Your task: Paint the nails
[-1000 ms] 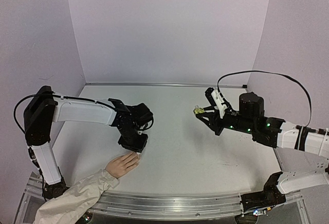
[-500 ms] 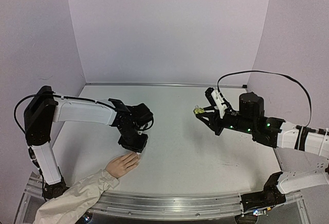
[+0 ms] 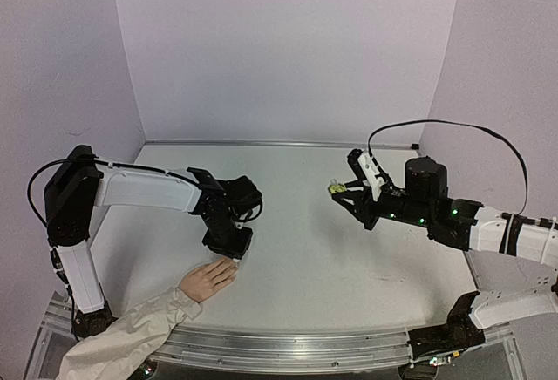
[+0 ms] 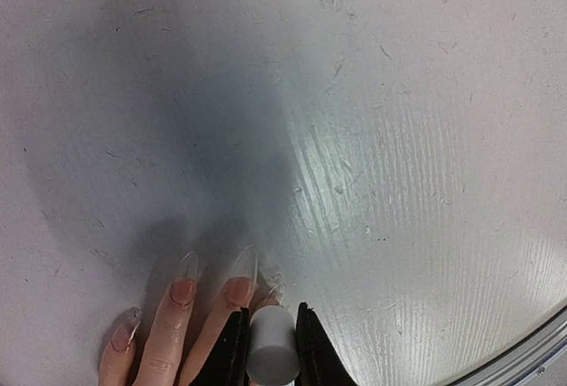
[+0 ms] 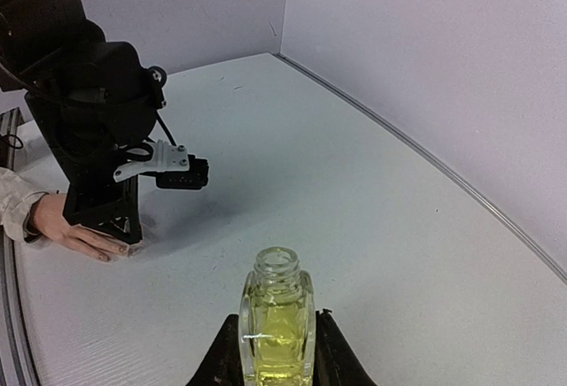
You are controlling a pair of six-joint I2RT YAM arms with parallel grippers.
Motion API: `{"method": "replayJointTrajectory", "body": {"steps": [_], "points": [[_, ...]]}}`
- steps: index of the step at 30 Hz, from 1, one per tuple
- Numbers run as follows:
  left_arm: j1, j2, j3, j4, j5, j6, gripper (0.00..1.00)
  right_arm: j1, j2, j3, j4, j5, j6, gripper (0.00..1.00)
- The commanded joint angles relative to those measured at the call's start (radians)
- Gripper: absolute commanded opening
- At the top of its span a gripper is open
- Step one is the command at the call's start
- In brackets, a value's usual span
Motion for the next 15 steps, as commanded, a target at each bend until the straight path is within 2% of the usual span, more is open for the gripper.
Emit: {"method": "replayJointTrajectory", "body": {"steps": [1, 15], "points": [[-0.005, 0.014, 0.052, 0.01, 0.001, 0.017, 0.0, 0.0, 0.001, 0.018, 0.056, 0.001, -0.004, 0.0], [-0.004, 0.042, 0.09, 0.011, 0.002, 0.042, 0.0, 0.0, 0.001, 0.018, 0.056, 0.005, -0.005, 0.0]]}}
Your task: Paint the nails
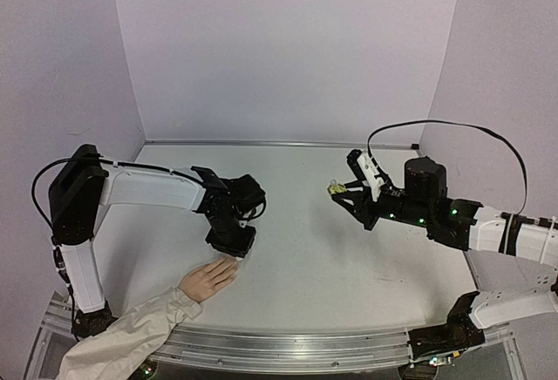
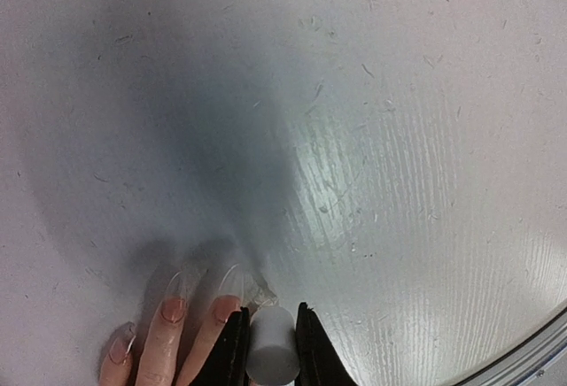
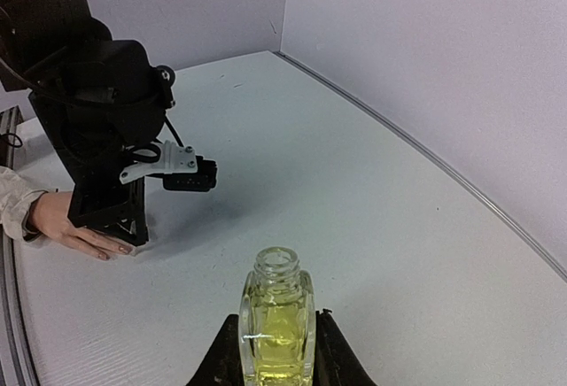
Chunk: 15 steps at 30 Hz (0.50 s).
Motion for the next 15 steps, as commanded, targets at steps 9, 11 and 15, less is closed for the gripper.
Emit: {"method": "replayJointTrajectory", "body": {"steps": [9, 11, 15], "points": [[-0.004, -0.01, 0.097, -0.007, -0.032, 0.04, 0.0, 0.0, 0.005, 0.021, 0.056, 0.004, -0.005, 0.0], [-0.004, -0.035, 0.087, -0.014, -0.03, 0.031, 0.0, 0.0, 0.004, 0.021, 0.056, -0.001, -0.004, 0.0], [-0.004, -0.066, 0.042, -0.02, -0.019, 0.013, 0.0, 0.0, 0.003, 0.021, 0.056, -0.013, 0.0, 0.0]]}}
